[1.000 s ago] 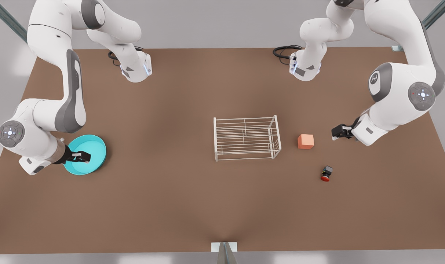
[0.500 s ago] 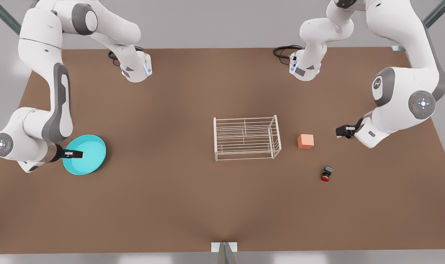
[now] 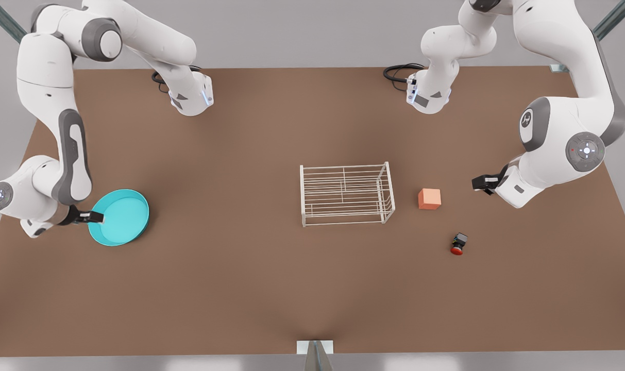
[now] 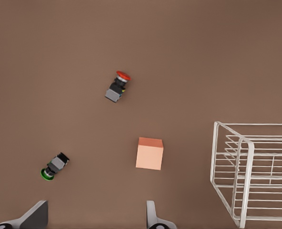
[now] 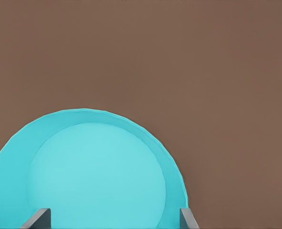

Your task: Place the plate on the shelf with right arm and place the red button switch in the plate with left arm

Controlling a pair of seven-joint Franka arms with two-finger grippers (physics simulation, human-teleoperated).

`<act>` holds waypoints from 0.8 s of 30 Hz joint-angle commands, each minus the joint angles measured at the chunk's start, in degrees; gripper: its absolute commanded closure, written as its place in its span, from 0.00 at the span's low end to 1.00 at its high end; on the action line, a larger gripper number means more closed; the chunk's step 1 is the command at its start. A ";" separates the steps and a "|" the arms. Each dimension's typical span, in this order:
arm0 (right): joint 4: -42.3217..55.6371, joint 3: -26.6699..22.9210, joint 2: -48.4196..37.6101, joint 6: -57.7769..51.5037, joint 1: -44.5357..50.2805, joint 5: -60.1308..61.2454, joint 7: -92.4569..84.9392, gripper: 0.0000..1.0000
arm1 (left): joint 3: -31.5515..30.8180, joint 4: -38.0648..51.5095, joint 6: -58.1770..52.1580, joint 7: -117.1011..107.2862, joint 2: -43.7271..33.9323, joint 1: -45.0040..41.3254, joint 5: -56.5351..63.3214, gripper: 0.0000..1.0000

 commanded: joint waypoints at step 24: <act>-1.61 8.43 7.97 12.85 -11.27 5.87 -24.30 0.16 | -0.02 -0.15 -0.19 -1.19 -0.06 0.00 0.07 0.00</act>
